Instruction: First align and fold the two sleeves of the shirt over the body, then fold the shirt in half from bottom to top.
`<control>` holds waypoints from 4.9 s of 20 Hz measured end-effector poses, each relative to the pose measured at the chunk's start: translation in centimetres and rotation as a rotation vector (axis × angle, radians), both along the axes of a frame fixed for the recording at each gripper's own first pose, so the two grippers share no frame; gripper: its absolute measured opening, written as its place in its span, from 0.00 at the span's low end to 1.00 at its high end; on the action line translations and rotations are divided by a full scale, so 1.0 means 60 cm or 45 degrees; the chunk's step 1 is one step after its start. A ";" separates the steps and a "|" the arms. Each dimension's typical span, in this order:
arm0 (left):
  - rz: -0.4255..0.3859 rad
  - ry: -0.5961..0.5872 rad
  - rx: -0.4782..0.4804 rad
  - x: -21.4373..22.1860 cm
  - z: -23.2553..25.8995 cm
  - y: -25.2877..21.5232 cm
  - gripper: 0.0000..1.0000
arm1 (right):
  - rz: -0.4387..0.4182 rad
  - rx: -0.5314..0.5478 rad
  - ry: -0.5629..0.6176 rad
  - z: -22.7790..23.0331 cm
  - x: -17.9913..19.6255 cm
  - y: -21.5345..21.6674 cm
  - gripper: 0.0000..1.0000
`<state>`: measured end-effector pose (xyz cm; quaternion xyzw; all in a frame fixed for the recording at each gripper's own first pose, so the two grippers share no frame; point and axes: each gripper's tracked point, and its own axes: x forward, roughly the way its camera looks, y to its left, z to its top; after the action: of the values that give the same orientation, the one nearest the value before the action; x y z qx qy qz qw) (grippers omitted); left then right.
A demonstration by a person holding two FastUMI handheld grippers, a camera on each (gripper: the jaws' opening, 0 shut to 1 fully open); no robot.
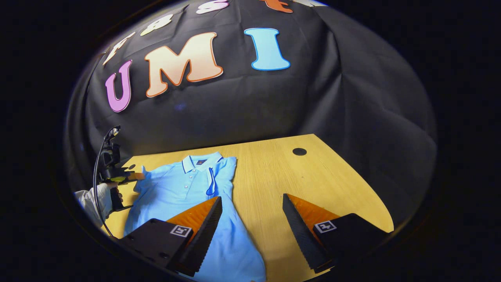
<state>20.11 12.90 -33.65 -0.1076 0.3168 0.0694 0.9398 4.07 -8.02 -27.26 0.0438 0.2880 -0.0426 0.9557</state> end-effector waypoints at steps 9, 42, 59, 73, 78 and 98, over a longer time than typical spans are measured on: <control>-0.308 -0.034 -0.008 0.007 0.041 -0.192 0.00 | -0.027 0.022 -0.022 0.010 -0.016 -0.016 0.98; -0.388 -0.144 0.143 -0.450 0.162 -0.142 0.96 | 0.184 -0.040 -0.078 0.015 -0.213 0.040 0.98; -0.465 0.151 0.231 -0.664 -0.017 -0.135 0.96 | 0.258 -0.118 0.268 -0.160 -0.397 0.055 0.94; -0.510 0.112 0.091 -0.668 -0.019 -0.193 0.10 | 0.344 -0.130 0.337 -0.192 -0.427 0.128 0.06; -0.461 0.178 -0.027 -0.667 -0.014 -0.196 0.00 | 0.299 -0.038 0.363 -0.193 -0.427 0.135 0.03; -0.472 -0.001 -0.218 -0.417 0.095 -0.193 0.00 | 0.170 0.267 0.102 -0.061 -0.140 0.192 0.02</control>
<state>-4.88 1.30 -27.97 -0.1270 0.3356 -0.1320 0.9240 -4.32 3.51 -30.91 0.1226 0.3312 0.0498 0.9342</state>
